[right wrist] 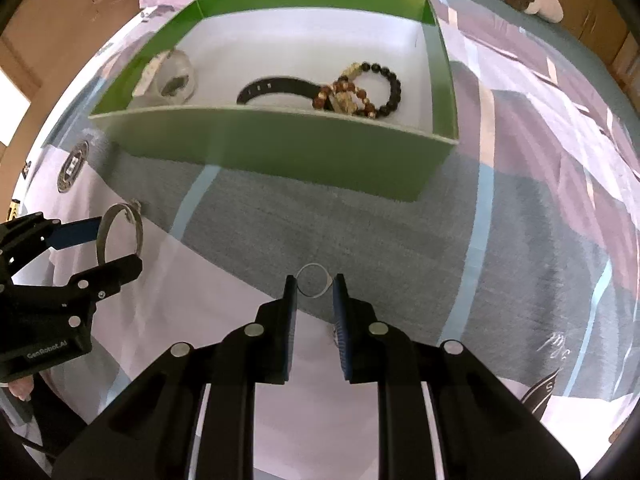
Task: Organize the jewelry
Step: 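Close the left tool on the silver bangle while the right tool closes on the plain silver ring, then carry the silver bangle into the green box and open the left tool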
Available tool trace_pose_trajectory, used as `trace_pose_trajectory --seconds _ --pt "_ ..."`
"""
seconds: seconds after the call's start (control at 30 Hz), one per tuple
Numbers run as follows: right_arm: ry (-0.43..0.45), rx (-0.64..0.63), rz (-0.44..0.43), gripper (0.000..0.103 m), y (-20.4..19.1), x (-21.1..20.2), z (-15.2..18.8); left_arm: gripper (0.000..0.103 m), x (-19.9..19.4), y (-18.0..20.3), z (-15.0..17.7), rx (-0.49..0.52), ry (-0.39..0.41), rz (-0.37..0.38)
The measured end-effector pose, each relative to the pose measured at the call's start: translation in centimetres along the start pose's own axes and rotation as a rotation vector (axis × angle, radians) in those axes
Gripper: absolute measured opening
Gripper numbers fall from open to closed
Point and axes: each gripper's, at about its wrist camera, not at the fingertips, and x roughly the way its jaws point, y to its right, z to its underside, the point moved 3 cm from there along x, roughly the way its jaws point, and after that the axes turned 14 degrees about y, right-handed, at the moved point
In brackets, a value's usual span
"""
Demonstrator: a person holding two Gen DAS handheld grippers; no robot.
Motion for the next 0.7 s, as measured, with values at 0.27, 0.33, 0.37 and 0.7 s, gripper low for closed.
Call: trace_pose_trajectory --seconds 0.27,0.33,0.37,0.7 --pt "0.097 -0.057 0.015 0.018 -1.1 -2.1 -1.0 0.058 -1.2 -0.2 -0.9 0.005 0.071 -0.03" --pt "0.097 -0.067 0.017 0.018 -1.0 -2.3 -0.8 0.058 -1.2 -0.3 -0.8 0.004 0.069 -0.031" --pt "0.096 -0.068 0.018 0.018 -1.0 -2.3 -0.8 0.058 -1.3 -0.3 -0.8 0.003 0.069 -0.031" --pt "0.1 -0.068 0.022 0.018 -1.1 -2.1 -0.9 0.058 -1.2 -0.5 -0.8 -0.003 0.076 -0.03"
